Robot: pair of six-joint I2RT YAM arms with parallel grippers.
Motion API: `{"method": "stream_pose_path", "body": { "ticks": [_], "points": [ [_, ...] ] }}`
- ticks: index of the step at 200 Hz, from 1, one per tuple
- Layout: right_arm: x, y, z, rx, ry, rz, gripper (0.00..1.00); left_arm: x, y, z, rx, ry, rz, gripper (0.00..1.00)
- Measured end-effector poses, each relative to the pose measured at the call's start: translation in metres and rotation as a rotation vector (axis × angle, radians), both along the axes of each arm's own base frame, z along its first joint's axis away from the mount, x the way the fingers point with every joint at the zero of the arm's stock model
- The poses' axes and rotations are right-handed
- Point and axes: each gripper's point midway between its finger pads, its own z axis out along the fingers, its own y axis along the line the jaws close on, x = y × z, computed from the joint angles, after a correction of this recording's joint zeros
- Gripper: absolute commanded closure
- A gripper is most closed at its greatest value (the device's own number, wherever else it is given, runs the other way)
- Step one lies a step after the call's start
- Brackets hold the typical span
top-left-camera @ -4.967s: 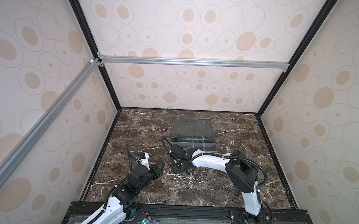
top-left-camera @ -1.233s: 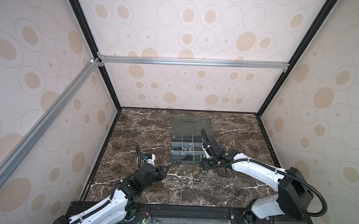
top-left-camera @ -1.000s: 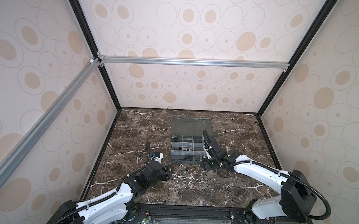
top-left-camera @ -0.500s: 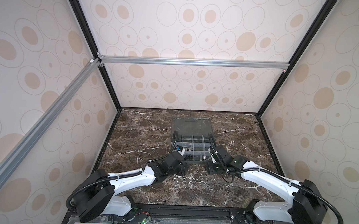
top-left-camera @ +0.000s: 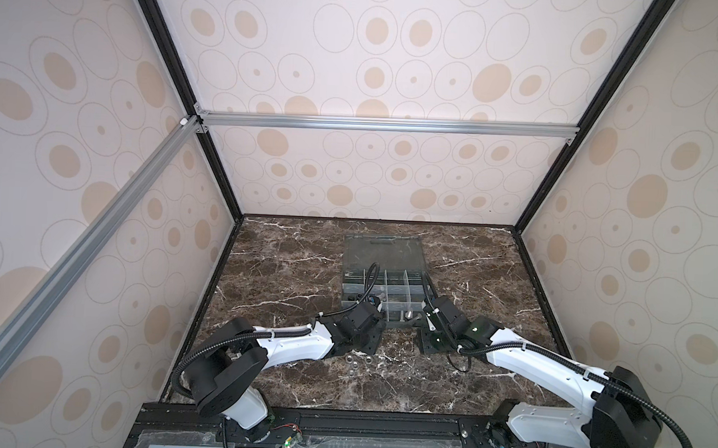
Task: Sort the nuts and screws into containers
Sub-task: 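Lower the left gripper and close it on a silver hex nut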
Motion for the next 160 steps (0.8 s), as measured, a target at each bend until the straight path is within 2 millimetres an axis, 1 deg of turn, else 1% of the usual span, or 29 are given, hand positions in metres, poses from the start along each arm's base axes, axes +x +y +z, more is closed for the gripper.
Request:
{"method": "stream_pose_path", "body": {
  "ticks": [18,66,96,160],
  "points": [
    [-0.002,-0.002,-0.003,-0.005,0.007,-0.003,0.49,-0.002,0.001,-0.004,0.014,0.006,-0.007,0.5],
    [-0.002,-0.001,-0.003,-0.003,0.007,-0.006,0.48,-0.006,-0.002,-0.009,0.025,0.014,-0.023,0.55],
    [-0.002,-0.001,-0.003,-0.002,0.008,-0.006,0.48,-0.011,-0.004,-0.014,0.038,0.024,-0.037,0.56],
    [-0.003,-0.002,-0.006,-0.003,0.014,-0.009,0.48,-0.016,-0.006,-0.019,0.056,0.027,-0.05,0.64]
  ]
}}
